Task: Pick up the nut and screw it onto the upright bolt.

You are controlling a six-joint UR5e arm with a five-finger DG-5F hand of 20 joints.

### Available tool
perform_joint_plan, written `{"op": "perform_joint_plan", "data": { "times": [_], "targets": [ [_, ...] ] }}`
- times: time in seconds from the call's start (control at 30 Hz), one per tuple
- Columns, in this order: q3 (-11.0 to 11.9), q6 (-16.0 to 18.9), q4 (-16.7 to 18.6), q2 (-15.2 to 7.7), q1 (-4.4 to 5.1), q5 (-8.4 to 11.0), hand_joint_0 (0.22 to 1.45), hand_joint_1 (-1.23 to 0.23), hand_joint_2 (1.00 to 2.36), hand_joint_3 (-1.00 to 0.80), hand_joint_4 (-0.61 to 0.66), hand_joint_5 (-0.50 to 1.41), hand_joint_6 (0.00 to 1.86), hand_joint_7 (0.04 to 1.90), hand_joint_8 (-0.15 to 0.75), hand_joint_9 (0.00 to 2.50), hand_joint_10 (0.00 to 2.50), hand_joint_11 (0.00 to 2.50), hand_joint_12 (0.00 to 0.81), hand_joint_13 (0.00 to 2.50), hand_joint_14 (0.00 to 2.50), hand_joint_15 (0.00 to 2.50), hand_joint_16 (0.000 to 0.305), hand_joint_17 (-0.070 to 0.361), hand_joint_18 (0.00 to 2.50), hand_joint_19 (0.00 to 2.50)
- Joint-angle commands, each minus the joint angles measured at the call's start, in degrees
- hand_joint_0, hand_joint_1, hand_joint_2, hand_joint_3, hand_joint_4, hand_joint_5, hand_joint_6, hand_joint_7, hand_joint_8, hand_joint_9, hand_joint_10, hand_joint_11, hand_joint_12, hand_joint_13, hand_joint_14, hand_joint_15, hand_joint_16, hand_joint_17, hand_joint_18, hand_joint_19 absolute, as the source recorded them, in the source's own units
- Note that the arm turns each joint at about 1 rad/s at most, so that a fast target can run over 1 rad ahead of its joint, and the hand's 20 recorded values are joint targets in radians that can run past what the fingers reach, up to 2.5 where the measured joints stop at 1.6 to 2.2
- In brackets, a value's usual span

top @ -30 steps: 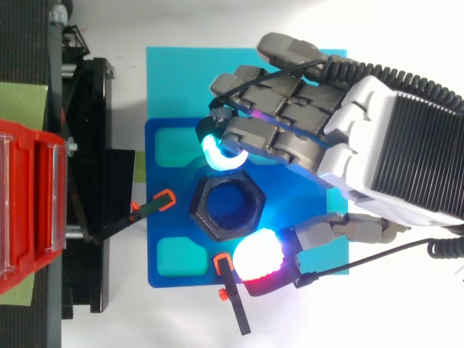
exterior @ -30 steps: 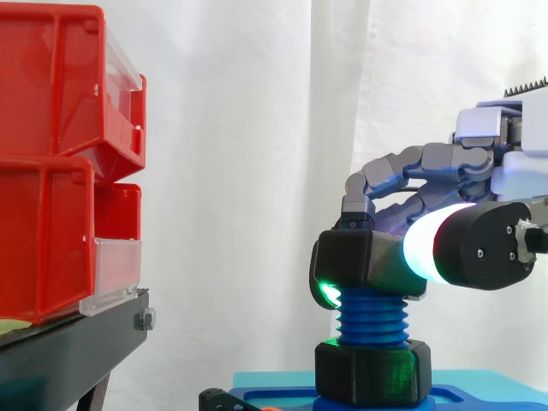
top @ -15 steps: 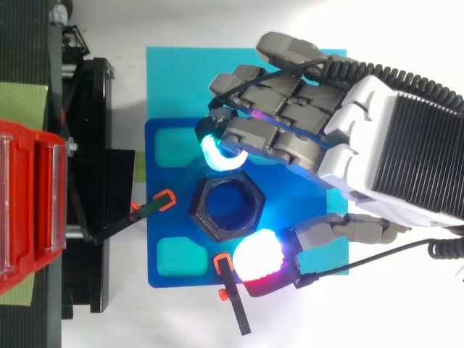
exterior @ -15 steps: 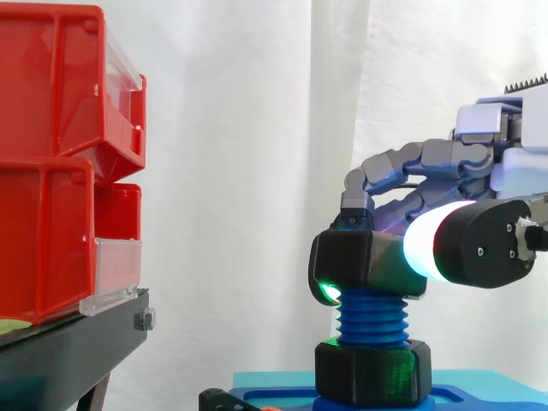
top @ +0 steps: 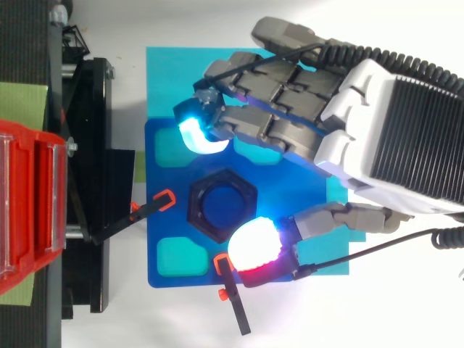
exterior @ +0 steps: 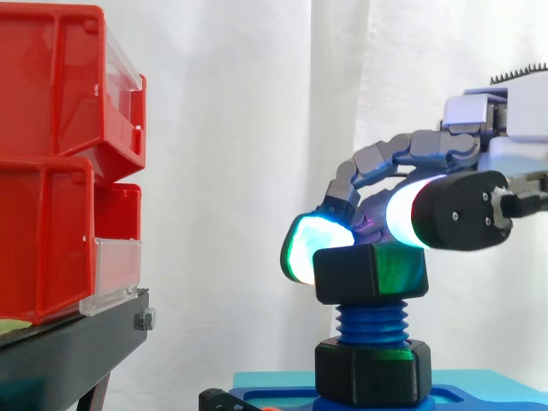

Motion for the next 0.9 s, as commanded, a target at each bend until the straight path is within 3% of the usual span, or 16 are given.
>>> {"op": "perform_joint_plan", "data": {
  "times": [0.0,0.23,0.5,0.53,0.87],
  "targets": [
    [1.13,0.0,-1.99,-0.03,-0.42,-0.79,0.4,-0.33,1.0,-0.5,0.22,-0.22,0.5,0.71,0.294,0.51,0.0,0.0,0.351,0.53,0.0,0.0,0.045,0.102,0.3,0.0],
    [1.74,0.0,-2.52,-0.03,-0.95,-1.58,0.4,-0.32,1.0,-0.5,0.22,-0.22,0.5,0.71,0.294,0.51,0.0,0.0,0.352,0.52,0.0,0.0,0.046,0.103,0.29,0.0],
    [2.27,0.0,-1.11,-0.03,-0.77,-2.11,0.41,-0.26,1.0,-0.5,0.22,-0.2,0.5,0.72,0.285,0.49,0.0,0.0,0.353,0.47,0.0,0.0,0.044,0.098,0.23,0.0],
    [3.59,-0.26,-0.59,-0.03,-0.33,-2.11,0.42,-0.24,1.0,-0.5,0.22,-0.2,0.5,0.72,0.282,0.48,0.0,0.0,0.353,0.47,0.0,0.0,0.043,0.097,0.21,0.0],
    [3.76,-0.18,0.56,-0.03,1.16,-2.02,0.45,-0.18,1.0,-0.5,0.2,-0.18,0.5,0.78,0.268,0.47,0.0,0.0,0.337,0.43,0.0,0.0,0.04,0.09,0.15,0.0]
  ]
}}
